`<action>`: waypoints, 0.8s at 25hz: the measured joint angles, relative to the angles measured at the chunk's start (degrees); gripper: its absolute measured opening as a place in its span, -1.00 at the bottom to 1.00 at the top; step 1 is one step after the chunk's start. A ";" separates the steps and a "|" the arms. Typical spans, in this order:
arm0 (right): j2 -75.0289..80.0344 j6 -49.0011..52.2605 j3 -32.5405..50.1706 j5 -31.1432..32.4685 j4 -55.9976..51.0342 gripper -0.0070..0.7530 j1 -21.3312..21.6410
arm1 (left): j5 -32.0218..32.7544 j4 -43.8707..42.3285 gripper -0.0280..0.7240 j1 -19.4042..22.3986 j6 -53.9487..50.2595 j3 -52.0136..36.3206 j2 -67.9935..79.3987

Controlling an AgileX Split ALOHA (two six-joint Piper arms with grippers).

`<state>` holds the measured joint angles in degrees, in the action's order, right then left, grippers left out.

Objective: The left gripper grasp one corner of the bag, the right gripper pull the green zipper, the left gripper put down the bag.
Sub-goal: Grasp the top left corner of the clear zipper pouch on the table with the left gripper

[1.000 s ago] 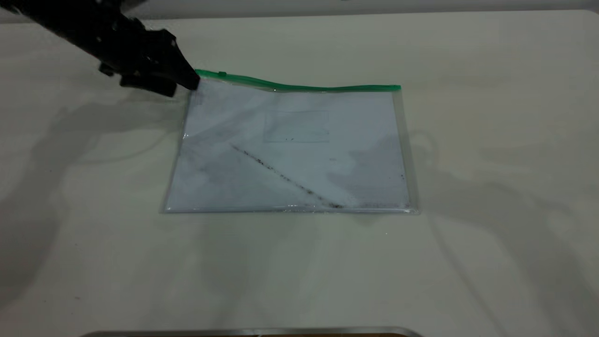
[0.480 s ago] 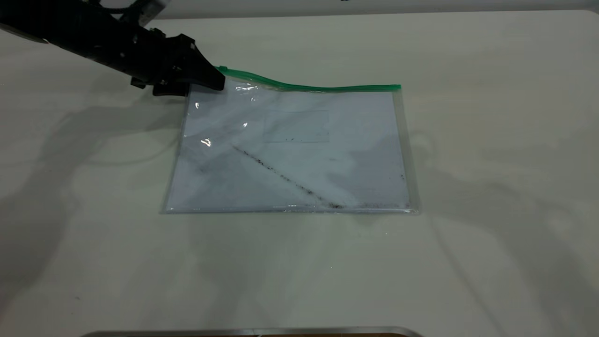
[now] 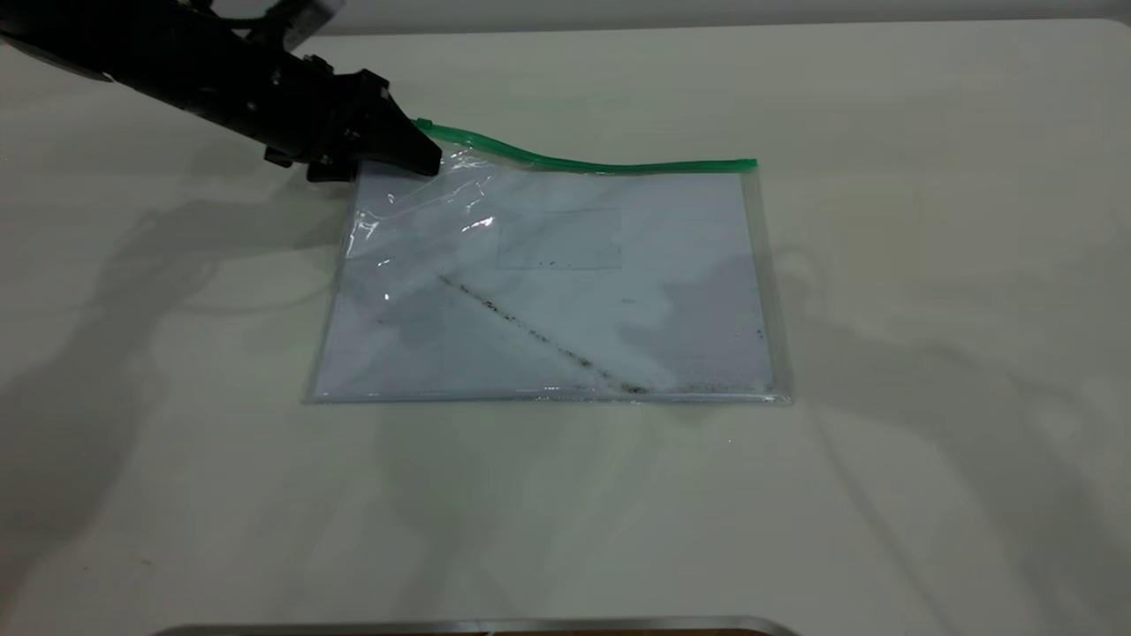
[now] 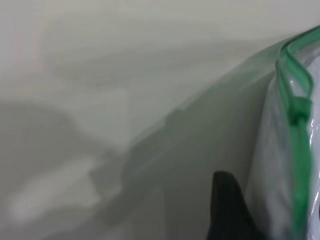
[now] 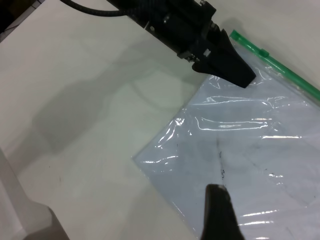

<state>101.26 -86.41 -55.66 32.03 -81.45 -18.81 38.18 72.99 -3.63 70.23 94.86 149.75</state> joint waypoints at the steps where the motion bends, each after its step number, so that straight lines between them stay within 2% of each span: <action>1: 0.00 0.00 0.00 0.00 0.00 0.41 0.00 | -0.39 0.00 0.31 -0.33 0.00 0.06 0.13; 4: 0.00 0.00 0.00 0.00 0.00 0.41 0.00 | -1.74 -0.49 0.09 -0.79 0.05 0.23 0.69; 10: 0.00 0.00 -0.60 0.52 0.16 0.38 0.00 | -1.74 -8.39 -0.76 -0.63 1.78 0.29 -1.48; 15: 1.08 -0.12 -5.03 2.89 2.55 0.36 0.00 | -0.53 -14.38 -0.79 -0.56 10.24 0.29 -7.35; 20: 5.81 -0.15 -12.22 4.20 5.43 0.36 0.00 | 6.33 -15.48 -0.79 -0.54 23.43 0.29 -14.66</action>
<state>107.07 -86.56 -67.89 36.23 -76.02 -18.81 44.52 57.51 -4.17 93.66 95.14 135.09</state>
